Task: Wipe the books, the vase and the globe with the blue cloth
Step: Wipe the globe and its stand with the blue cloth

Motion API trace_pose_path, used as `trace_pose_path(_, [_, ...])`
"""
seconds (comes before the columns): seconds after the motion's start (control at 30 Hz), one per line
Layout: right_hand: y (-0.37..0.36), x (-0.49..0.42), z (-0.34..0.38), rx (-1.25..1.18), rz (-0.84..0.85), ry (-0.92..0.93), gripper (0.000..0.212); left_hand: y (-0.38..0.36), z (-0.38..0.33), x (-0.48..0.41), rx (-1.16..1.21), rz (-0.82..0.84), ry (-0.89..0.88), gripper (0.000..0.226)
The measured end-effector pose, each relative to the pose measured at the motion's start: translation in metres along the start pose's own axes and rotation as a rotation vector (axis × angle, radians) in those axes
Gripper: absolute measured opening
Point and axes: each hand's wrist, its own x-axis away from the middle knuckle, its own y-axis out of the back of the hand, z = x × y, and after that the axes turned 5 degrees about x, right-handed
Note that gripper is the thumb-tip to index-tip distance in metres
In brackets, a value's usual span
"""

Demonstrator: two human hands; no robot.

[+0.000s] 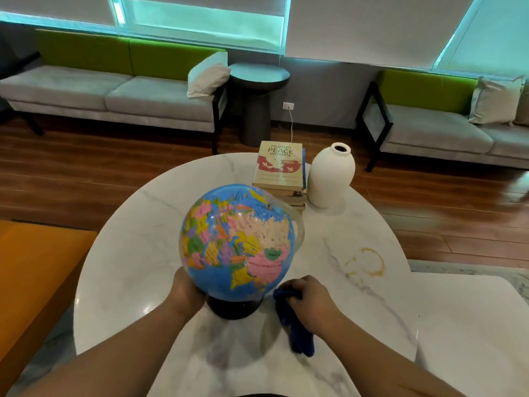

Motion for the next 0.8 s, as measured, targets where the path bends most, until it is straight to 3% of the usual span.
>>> trace_pose_path(0.07, [0.000, 0.001, 0.000, 0.006, 0.008, -0.004, 0.039, -0.003, -0.004, 0.002, 0.029, -0.002, -0.008, 0.081])
trace_pose_path(0.1, [0.000, 0.001, 0.001, 0.003, 0.011, -0.006, 0.039, -0.002, -0.004, 0.002, 0.031, -0.004, 0.002, 0.084])
trace_pose_path(0.23, [-0.001, 0.002, -0.001, -0.016, 0.003, -0.004, 0.038, 0.004, -0.001, -0.003, -0.011, 0.001, 0.054, 0.048])
trace_pose_path(0.33, [-0.001, 0.001, -0.004, -0.026, -0.012, -0.013, 0.038, 0.003, 0.002, -0.003, 0.001, -0.042, 0.081, 0.052])
trace_pose_path(0.4, [-0.001, 0.000, -0.005, -0.029, -0.014, -0.017, 0.038, 0.001, 0.004, -0.003, -0.019, -0.054, 0.094, 0.039])
trace_pose_path(0.5, [-0.002, 0.000, -0.006, -0.029, -0.023, -0.010, 0.039, -0.003, 0.003, 0.008, -0.240, 0.003, 0.033, 0.016])
trace_pose_path(0.57, [-0.004, 0.000, -0.006, -0.038, -0.058, 0.005, 0.038, -0.001, 0.001, 0.009, -0.428, 0.005, 0.015, 0.036])
trace_pose_path(0.63, [-0.008, 0.001, -0.003, -0.063, -0.113, 0.024, 0.035, 0.000, 0.001, 0.010, -0.539, -0.005, 0.033, 0.036])
trace_pose_path(0.7, [-0.012, 0.004, 0.002, -0.096, -0.168, 0.073, 0.034, -0.007, 0.000, 0.013, -0.455, -0.016, 0.074, 0.020])
trace_pose_path(0.8, [-0.019, 0.011, 0.011, -0.030, -0.135, 0.233, 0.035, -0.016, -0.001, 0.017, -0.418, -0.057, 0.090, 0.022])
